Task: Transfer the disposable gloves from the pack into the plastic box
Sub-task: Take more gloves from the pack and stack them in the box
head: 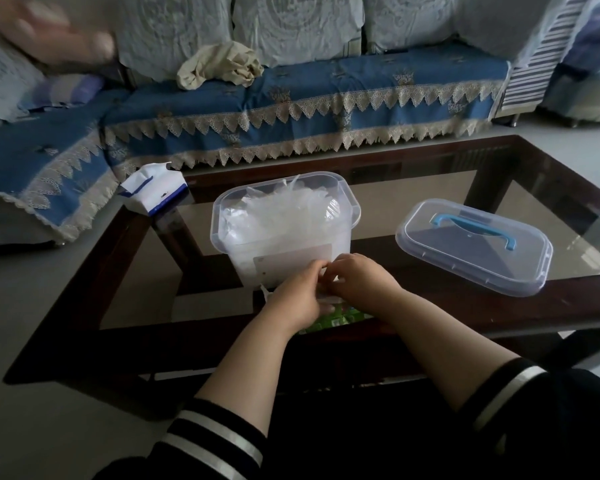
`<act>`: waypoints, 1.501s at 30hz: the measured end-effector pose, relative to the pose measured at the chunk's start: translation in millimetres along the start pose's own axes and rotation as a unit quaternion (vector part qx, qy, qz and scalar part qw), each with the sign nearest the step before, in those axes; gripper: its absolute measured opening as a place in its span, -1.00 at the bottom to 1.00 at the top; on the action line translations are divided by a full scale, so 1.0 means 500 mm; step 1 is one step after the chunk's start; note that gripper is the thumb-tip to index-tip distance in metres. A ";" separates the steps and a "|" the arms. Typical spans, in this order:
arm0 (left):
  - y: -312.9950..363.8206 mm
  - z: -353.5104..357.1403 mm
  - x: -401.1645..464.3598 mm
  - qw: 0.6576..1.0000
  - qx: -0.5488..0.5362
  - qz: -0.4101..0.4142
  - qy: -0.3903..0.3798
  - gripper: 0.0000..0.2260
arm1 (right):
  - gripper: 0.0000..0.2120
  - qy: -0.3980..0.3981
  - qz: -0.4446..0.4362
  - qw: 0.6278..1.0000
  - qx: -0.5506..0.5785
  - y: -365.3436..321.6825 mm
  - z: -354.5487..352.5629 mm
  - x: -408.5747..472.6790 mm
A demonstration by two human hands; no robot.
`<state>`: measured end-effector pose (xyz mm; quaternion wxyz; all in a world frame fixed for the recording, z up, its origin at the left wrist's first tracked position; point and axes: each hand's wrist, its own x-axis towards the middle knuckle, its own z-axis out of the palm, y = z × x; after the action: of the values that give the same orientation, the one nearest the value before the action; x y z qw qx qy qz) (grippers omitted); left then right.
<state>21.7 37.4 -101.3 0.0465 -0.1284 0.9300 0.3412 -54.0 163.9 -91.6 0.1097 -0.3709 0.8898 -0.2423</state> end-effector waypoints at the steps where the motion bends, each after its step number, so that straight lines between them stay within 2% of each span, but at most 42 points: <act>1: -0.001 0.000 -0.001 1.000 0.008 0.003 0.013 -0.32 | -0.87 0.015 0.008 0.999 0.041 -0.002 -0.002 -0.001; 4: -0.004 0.001 0.001 0.999 0.016 0.009 0.027 -0.38 | -0.91 0.083 0.021 0.985 0.150 -0.005 -0.021 -0.003; 6: -0.006 0.001 0.004 1.000 0.005 -0.005 0.015 -0.47 | -0.91 0.144 0.019 0.955 0.258 -0.012 -0.043 -0.008; 9: -0.010 0.002 0.003 1.000 0.009 -0.004 0.001 -0.46 | -0.88 0.238 -0.017 0.841 0.485 -0.032 -0.081 -0.027; 10: -0.010 0.001 0.002 1.000 0.016 -0.002 -0.005 -0.41 | -0.84 0.261 -0.028 0.810 0.524 -0.036 -0.092 -0.034; 11: -0.005 -0.002 0.001 1.000 0.020 0.002 -0.007 -0.42 | -0.82 0.280 -0.034 0.795 0.538 -0.037 -0.103 -0.038; 13: 0.009 -0.016 0.000 1.000 0.015 0.001 0.014 -0.63 | -0.85 0.297 -0.032 0.789 0.537 -0.037 -0.117 -0.045; 15: 0.034 -0.038 -0.009 0.993 -0.033 0.012 0.111 -0.88 | -0.93 0.304 -0.025 0.780 0.546 -0.035 -0.125 -0.049; 17: 0.058 -0.060 -0.026 0.957 -0.099 0.053 0.266 -0.79 | -0.93 0.309 -0.023 0.778 0.547 -0.033 -0.128 -0.052; 18: 0.068 -0.071 -0.033 0.931 -0.141 0.082 0.328 -0.72 | -0.92 0.311 -0.026 0.777 0.546 -0.031 -0.129 -0.053; 19: 0.079 -0.081 -0.039 0.909 -0.182 0.111 0.358 -0.61 | -0.90 0.314 -0.033 0.780 0.540 -0.029 -0.129 -0.055; 20: 0.089 -0.090 -0.042 0.899 -0.214 0.137 0.357 -0.46 | -0.89 0.316 -0.044 0.790 0.524 -0.028 -0.129 -0.058; 22: 0.114 -0.106 -0.045 0.906 -0.240 0.172 0.304 -0.19 | -0.93 0.322 -0.062 0.831 0.449 -0.026 -0.123 -0.059; 24: 0.142 -0.117 -0.040 0.917 -0.254 0.187 0.243 -0.10 | -0.93 0.349 -0.074 0.866 0.350 -0.027 -0.114 -0.056; 26: 0.177 -0.124 -0.038 0.923 -0.286 0.183 0.180 -0.16 | -0.81 0.380 -0.094 0.883 0.259 -0.028 -0.103 -0.051; 28: 0.205 -0.131 -0.036 0.929 -0.299 0.169 0.137 -0.30 | -0.68 0.388 -0.118 0.895 0.185 -0.029 -0.095 -0.047; 31: 0.219 -0.142 -0.022 0.941 -0.251 0.149 0.173 -0.75 | -0.64 0.383 -0.138 0.903 0.138 -0.029 -0.091 -0.044; 33: 0.210 -0.151 -0.011 0.942 -0.239 0.143 0.187 -0.92 | -0.63 0.377 -0.149 0.903 0.141 -0.030 -0.093 -0.046; 37: 0.211 -0.170 0.005 0.937 -0.281 0.151 0.146 -0.90 | -0.73 0.403 -0.121 0.879 0.224 -0.022 -0.109 -0.046; 39: 0.210 -0.179 0.007 0.937 -0.273 0.178 0.122 -0.87 | -0.62 0.398 -0.090 0.882 0.238 -0.011 -0.121 -0.049; 41: 0.204 -0.186 0.005 0.935 -0.272 0.206 0.093 -0.84 | -0.35 0.321 -0.069 0.901 0.285 -0.001 -0.132 -0.052; 43: 0.199 -0.193 0.005 0.931 -0.279 0.222 0.072 -0.79 | -0.20 0.212 -0.037 0.902 0.374 0.001 -0.135 -0.050; 44: 0.197 -0.194 0.008 0.930 -0.281 0.225 0.073 -0.78 | -0.23 0.169 -0.023 0.895 0.411 0.000 -0.135 -0.049; 45: 0.196 -0.194 0.010 0.929 -0.281 0.225 0.085 -0.76 | -0.36 0.141 -0.017 0.892 0.429 0.000 -0.133 -0.046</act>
<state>-9.6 45.5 33.0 -0.1484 0.0482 0.8009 0.5781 -62.6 203.6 -34.1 0.1275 -0.2645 0.6988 -0.6522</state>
